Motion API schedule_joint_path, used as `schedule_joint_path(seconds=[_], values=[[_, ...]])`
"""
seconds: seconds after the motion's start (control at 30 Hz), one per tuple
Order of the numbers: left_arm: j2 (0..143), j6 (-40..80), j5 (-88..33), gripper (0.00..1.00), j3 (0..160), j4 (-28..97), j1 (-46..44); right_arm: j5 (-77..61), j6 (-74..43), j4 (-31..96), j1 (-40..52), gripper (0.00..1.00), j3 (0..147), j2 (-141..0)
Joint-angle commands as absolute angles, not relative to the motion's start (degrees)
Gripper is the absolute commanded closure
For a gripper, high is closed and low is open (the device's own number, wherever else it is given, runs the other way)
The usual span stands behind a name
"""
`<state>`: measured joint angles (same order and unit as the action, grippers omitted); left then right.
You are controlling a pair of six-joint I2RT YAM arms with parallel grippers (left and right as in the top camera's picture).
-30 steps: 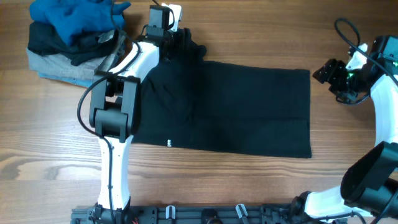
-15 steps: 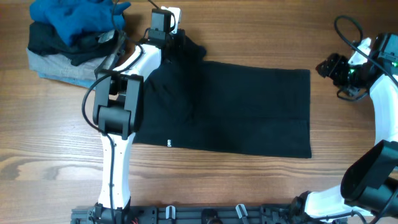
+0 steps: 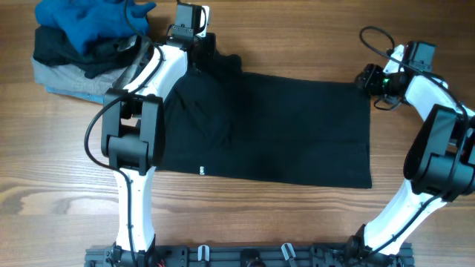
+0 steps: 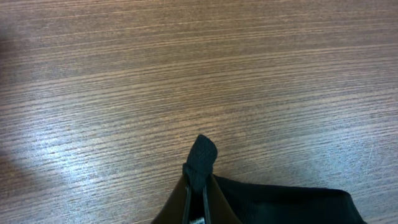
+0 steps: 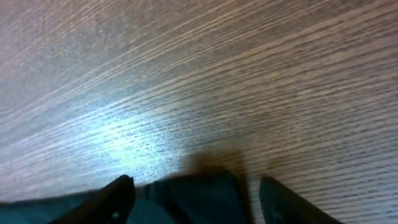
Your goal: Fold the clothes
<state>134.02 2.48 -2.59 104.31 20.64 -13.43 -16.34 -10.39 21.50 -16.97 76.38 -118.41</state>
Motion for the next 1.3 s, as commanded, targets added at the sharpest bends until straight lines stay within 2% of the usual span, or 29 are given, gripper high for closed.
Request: schedule_joint_path(seconds=[0.0, 0.1, 0.13, 0.17, 0.23, 0.37, 0.6, 0.63, 0.67, 0.7, 0.83, 0.97, 1.2, 1.27], values=[[132.09, 3.22, -1.63, 0.96, 104.27, 20.67, -13.34, -13.76, -12.71, 21.06, -16.16, 0.37, 76.42, -119.83], [132.07, 3.22, -1.63, 0.96, 104.27, 20.67, -13.34, -13.91, -13.74, 21.71, -14.96, 0.53, 76.42, -119.83], [132.07, 3.22, -1.63, 0.96, 104.27, 20.67, -13.34, -13.89, -13.72, 21.71, -14.76, 0.54, 76.42, -119.83], [132.03, 3.22, -1.61, 0.96, 104.27, 20.64, -13.34, -13.89, -13.80, 21.67, -14.63, 0.64, 76.42, -119.83], [132.00, 3.22, -1.63, 0.96, 104.27, 20.64, -13.34, -13.02, -16.23, 21.39, -14.63, 0.76, 76.42, -119.83], [132.00, 3.22, -1.61, 0.96, 104.27, 20.64, -13.32, -10.28, -16.71, 20.95, -14.70, 0.94, 76.49, -119.81], [131.09, 3.22, -1.58, 0.96, 104.27, 20.64, -12.40, -9.82, -16.69, 21.65, -17.10, 0.96, 77.06, -118.21], [131.02, 3.22, -1.58, 0.96, 104.27, 20.67, -12.19, -10.68, -16.69, 21.69, -17.56, 0.89, 77.06, -118.10], [131.02, 3.22, -1.61, 0.96, 104.27, 20.67, -12.10, -11.49, -16.49, 21.85, -17.65, 0.62, 77.06, -118.10], [131.02, 3.22, -1.61, 0.96, 104.27, 20.67, -12.10, -12.53, -16.49, 22.17, -17.65, 0.45, 77.03, -118.10], [131.02, 3.22, -1.58, 0.96, 104.27, 20.67, -12.10, -14.52, -16.69, 24.38, -16.88, 0.45, 76.69, -118.19], [131.02, 3.22, -1.61, 0.96, 104.27, 20.67, -12.10, -12.25, -16.73, 24.45, -15.16, 0.54, 76.38, -119.79], [131.02, 3.22, -1.61, 0.96, 104.27, 20.67, -12.10, -9.54, -17.02, 26.37, -15.18, 0.96, 76.38, -120.16], [131.02, 3.22, -1.61, 0.96, 104.27, 20.67, -12.10, -8.97, -18.98, 26.70, -15.51, 0.96, 76.62, -120.01]])
